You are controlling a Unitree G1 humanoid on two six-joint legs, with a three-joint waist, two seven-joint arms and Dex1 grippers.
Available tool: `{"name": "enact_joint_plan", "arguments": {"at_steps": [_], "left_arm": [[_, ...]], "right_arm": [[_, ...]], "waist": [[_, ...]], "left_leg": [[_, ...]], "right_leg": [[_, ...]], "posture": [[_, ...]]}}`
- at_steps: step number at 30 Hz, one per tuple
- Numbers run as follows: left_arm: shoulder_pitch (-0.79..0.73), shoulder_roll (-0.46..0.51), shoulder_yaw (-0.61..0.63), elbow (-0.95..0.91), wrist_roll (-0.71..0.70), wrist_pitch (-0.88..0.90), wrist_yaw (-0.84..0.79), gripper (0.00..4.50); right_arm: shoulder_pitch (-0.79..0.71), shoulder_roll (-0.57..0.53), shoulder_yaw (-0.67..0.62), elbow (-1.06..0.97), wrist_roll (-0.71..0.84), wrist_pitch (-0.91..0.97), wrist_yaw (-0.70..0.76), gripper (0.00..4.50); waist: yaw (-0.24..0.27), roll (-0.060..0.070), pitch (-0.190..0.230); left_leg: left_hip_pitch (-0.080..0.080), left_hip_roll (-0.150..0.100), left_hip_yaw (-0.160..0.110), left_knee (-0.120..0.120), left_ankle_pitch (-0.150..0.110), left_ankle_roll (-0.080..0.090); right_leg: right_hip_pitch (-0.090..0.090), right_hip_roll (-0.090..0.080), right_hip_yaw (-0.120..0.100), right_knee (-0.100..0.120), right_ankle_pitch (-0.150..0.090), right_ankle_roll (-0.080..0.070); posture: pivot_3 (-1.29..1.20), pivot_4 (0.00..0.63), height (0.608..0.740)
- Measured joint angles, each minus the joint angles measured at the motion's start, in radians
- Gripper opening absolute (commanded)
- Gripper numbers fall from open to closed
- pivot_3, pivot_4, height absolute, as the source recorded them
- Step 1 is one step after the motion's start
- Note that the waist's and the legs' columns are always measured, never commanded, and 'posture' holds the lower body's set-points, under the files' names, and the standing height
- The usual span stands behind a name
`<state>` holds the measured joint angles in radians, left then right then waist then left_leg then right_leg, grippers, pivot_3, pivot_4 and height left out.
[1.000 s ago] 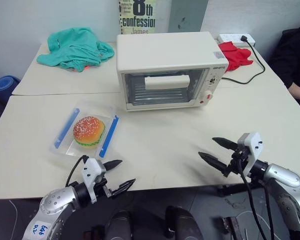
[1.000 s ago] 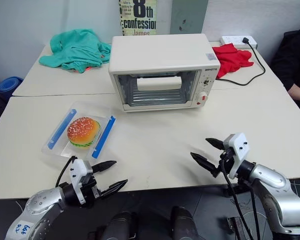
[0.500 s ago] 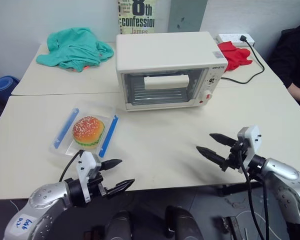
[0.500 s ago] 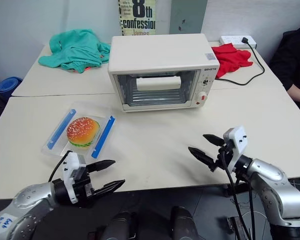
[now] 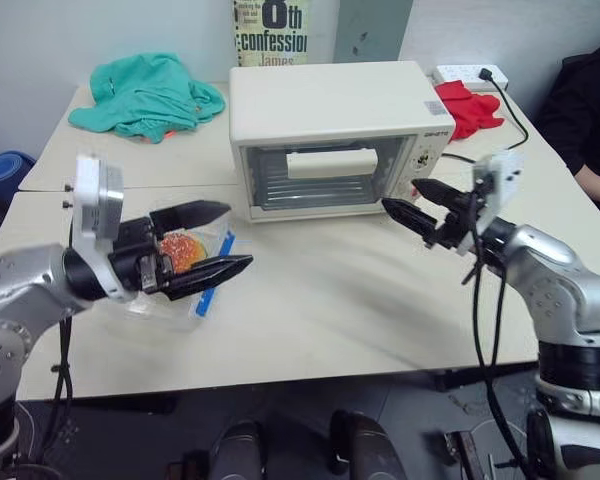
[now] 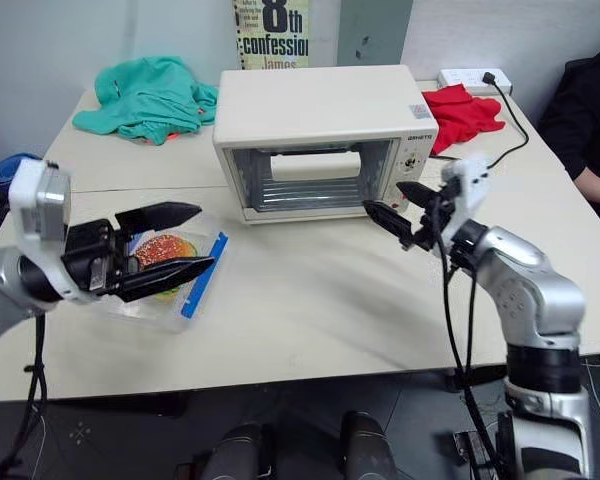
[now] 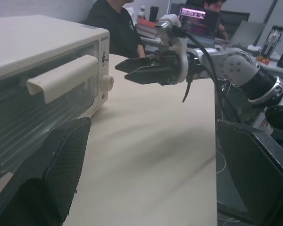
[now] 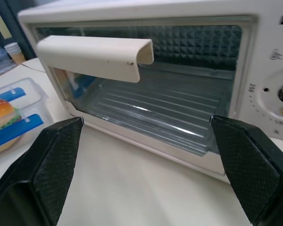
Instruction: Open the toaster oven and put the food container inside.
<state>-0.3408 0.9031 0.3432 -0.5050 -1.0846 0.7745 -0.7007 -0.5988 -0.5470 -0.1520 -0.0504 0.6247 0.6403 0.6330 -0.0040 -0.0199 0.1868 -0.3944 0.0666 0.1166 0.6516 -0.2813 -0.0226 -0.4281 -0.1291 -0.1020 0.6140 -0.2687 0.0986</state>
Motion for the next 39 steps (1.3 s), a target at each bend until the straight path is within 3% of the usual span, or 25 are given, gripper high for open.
{"name": "enact_joint_plan", "arguments": {"at_steps": [6, 12, 20, 26, 30, 39], "left_arm": [[-0.145, -0.033, -0.101, 0.093, 0.152, -0.028, 0.041, 4.5], [-0.206, -0.071, -0.129, 0.134, 0.252, -0.06, 0.079, 4.5], [-0.294, -0.158, -0.154, 0.226, 0.375, -0.076, 0.16, 4.5], [-0.462, -0.235, -0.208, 0.379, 0.463, -0.088, 0.178, 4.5], [-0.548, -0.263, -0.284, 0.482, 0.556, -0.159, 0.134, 3.63], [-0.593, -0.269, -0.464, 0.617, 0.811, -0.431, -0.031, 0.77]], "right_arm": [[-0.147, 0.063, 0.061, 0.151, -0.076, -0.057, 0.016, 4.46], [-0.18, 0.088, 0.092, 0.186, -0.099, -0.079, 0.078, 4.46], [-0.12, 0.08, 0.072, 0.067, -0.074, -0.053, 0.13, 4.46], [-0.032, 0.069, 0.055, -0.05, -0.037, -0.01, 0.136, 4.46], [0.022, 0.068, 0.055, -0.11, -0.02, 0.002, 0.136, 4.5], [0.085, 0.069, 0.055, -0.172, -0.016, 0.006, 0.102, 4.5]], "waist": [[0.0, 0.0, 0.0], [-0.011, 0.0, 0.0], [-0.008, 0.0, 0.0], [-0.013, 0.0, 0.0], [-0.022, 0.0, 0.0], [-0.022, 0.0, 0.0]], "left_leg": [[-0.002, 0.0, 0.0, 0.002, 0.0, 0.0], [-0.002, 0.0, 0.001, 0.001, 0.001, 0.0], [-0.004, 0.0, 0.001, 0.001, 0.001, 0.0], [-0.005, 0.0, 0.001, 0.002, 0.001, 0.0], [-0.006, 0.0, 0.002, 0.001, 0.002, -0.001], [-0.008, 0.0, 0.002, 0.004, 0.002, 0.0]], "right_leg": [[-0.001, 0.0, 0.0, -0.001, 0.001, 0.002], [-0.001, 0.0, 0.001, 0.003, 0.001, 0.002], [-0.003, 0.0, 0.0, 0.003, 0.002, 0.003], [-0.004, 0.001, 0.0, 0.003, 0.002, 0.003], [-0.005, 0.001, 0.0, 0.003, 0.002, 0.003], [-0.007, 0.001, 0.001, 0.004, 0.002, 0.003]], "posture": [[0.0, 0.15, 0.74], [0.0, 0.15, 0.74], [0.0, 0.15, 0.74], [0.0, 0.15, 0.74], [0.0, 0.15, 0.74], [0.0, 0.15, 0.74]]}}
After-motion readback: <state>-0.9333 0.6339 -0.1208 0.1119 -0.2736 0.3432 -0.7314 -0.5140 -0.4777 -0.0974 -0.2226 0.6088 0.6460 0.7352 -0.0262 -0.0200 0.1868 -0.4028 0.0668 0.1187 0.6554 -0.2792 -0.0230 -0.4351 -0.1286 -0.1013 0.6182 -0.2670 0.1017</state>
